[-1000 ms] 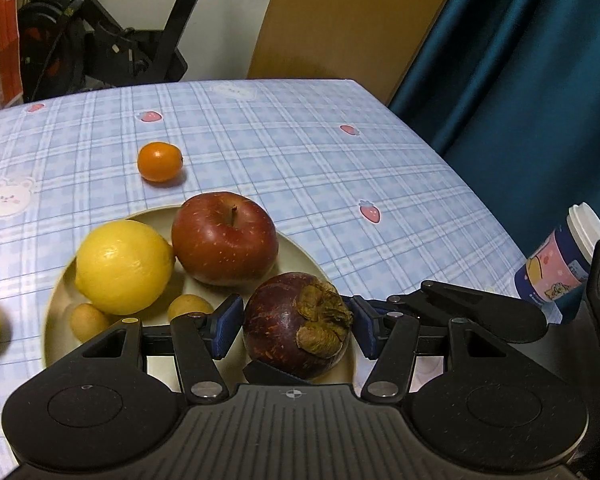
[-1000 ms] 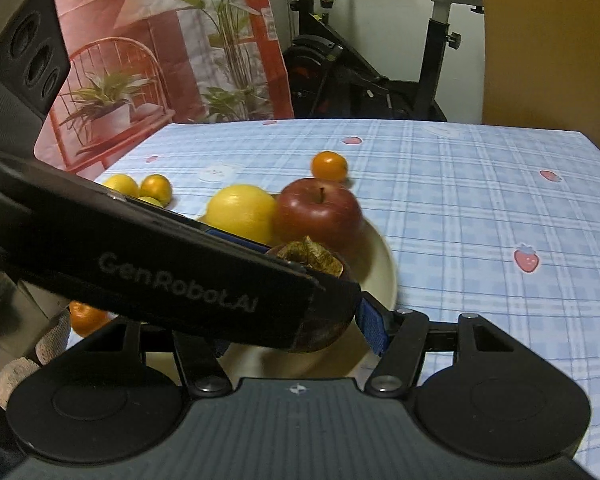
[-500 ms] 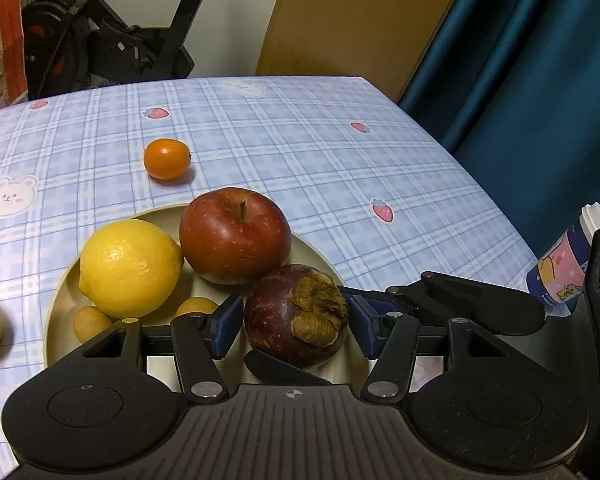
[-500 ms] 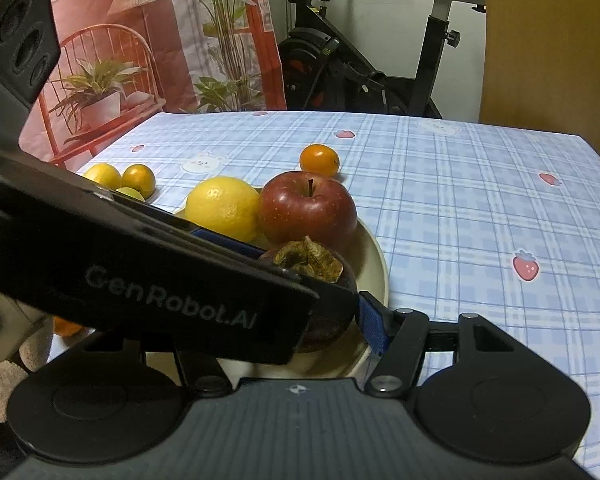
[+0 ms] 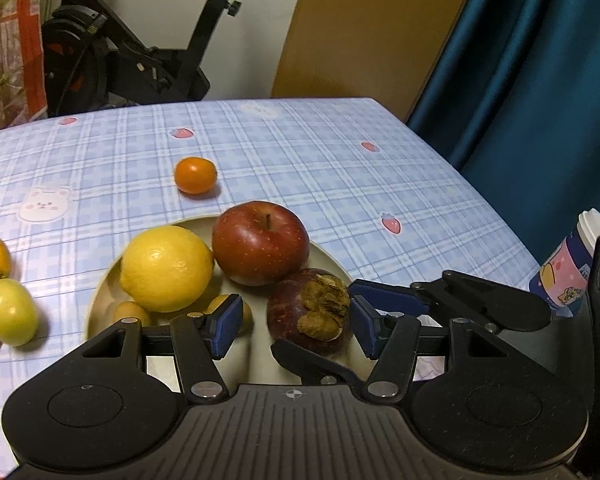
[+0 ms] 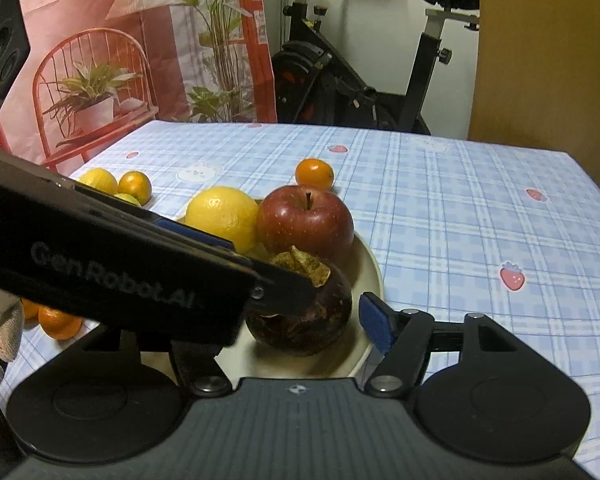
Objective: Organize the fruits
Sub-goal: 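Open the grippers and lift both tools away from the mangosteen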
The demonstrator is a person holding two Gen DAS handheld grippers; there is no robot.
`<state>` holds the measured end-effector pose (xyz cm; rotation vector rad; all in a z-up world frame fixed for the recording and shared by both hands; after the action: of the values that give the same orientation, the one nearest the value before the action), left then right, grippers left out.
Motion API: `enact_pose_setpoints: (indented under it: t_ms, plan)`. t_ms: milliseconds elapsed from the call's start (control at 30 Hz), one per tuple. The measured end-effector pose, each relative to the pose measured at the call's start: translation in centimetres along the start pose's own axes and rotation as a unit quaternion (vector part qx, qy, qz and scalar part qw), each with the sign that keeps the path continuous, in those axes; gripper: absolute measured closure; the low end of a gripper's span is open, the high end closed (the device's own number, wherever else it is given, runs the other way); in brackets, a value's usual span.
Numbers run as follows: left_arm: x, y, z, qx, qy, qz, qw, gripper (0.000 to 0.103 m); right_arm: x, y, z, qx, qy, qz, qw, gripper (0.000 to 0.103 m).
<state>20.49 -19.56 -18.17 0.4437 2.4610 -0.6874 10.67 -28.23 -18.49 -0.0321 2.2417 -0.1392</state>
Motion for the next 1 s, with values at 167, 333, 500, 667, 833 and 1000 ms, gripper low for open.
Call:
enact_pose_setpoints:
  t_ms: [167,333,500,667,833,1000]
  plan:
    - [0.3,0.3,-1.8,-0.007,-0.026,-0.007,0.9996,0.042,0.1,1.0,-0.9,0.004,-0.024,-0.011,1.0,0.03]
    - [1.1,0.9,-4.8,-0.028,-0.076,-0.011,0.9967,0.035,0.3,1.9,-1.8,0.011,-0.058,-0.017,0.998,0.03]
    - [1.8,3.4,-8.1,-0.06,-0.12,-0.037,0.9903,0.032,0.2,3.0,-3.0,0.012,-0.098,-0.031,0.995,0.03]
    - [2.2,7.1,-11.8,-0.096,-0.154,-0.081,0.98,0.032,-0.1,3.8,-3.6,-0.008,-0.119,-0.035,0.992,0.03]
    - [2.8,11.2,-15.1,-0.144,-0.181,-0.112,0.9664,0.032,-0.1,4.5,-3.8,-0.029,-0.123,-0.044,0.991,0.03]
    - [3.6,14.2,-17.8,-0.179,-0.194,-0.14,0.9543,0.032,-0.2,5.5,-3.8,-0.05,-0.123,-0.05,0.99,0.03]
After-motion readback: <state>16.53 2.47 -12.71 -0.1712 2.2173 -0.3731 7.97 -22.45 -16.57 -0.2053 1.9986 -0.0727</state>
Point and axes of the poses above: each gripper's, at about its wrist camera, not at the fingertips, and z roughly the way its jaws point, y to its left, x to its underside, the point moved 2 cm from there along z, roughly the way its jaws point, and after that the axes turned 12 degrees about -z, right-handed, at the moved point
